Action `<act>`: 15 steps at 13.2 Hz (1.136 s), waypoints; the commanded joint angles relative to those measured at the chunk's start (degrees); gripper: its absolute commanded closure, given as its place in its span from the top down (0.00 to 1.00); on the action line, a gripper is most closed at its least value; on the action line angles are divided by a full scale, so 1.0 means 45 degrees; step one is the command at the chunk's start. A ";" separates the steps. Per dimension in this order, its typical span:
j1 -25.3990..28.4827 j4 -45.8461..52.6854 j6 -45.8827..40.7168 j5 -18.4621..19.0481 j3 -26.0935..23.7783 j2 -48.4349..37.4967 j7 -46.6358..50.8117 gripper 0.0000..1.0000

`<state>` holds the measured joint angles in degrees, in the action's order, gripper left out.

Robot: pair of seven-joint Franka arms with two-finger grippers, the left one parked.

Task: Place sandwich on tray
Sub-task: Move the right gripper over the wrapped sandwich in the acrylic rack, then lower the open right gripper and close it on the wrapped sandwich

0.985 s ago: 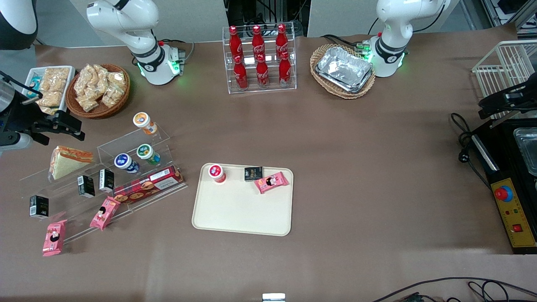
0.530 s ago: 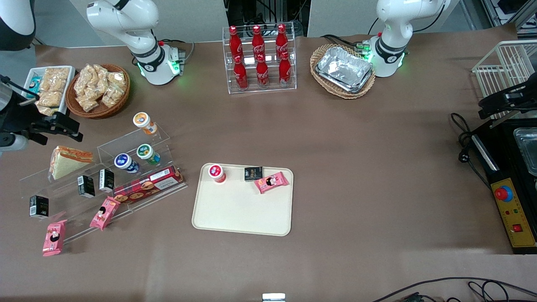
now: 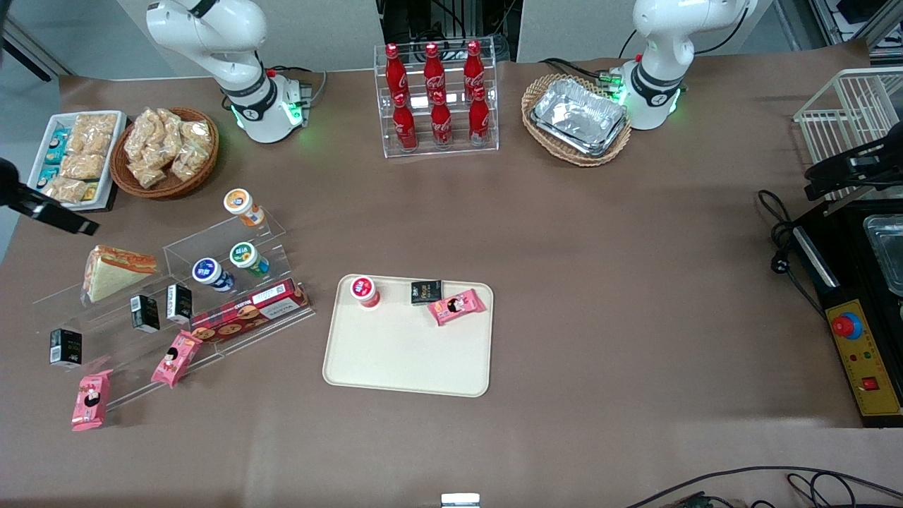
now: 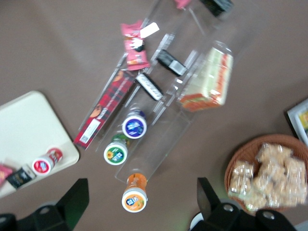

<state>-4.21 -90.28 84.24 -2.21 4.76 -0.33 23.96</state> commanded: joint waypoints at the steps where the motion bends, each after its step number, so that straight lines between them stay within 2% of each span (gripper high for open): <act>1: -0.0062 -0.0017 -0.0556 0.0120 0.0737 -0.0239 0.2267 1.00; 3: -0.0062 -0.0036 -0.0422 -0.0093 0.1244 -0.0317 0.3224 1.00; 6: -0.0081 -0.0095 -0.0168 -0.0115 0.1363 -0.0221 0.4535 1.00; 11: -0.0355 -0.0717 0.0827 0.0022 0.1754 0.0014 0.4616 1.00; 15: -0.0355 -0.2161 0.2835 0.0061 0.2008 0.0131 0.4558 1.00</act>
<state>-5.73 -95.38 90.87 -2.27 13.03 0.33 44.02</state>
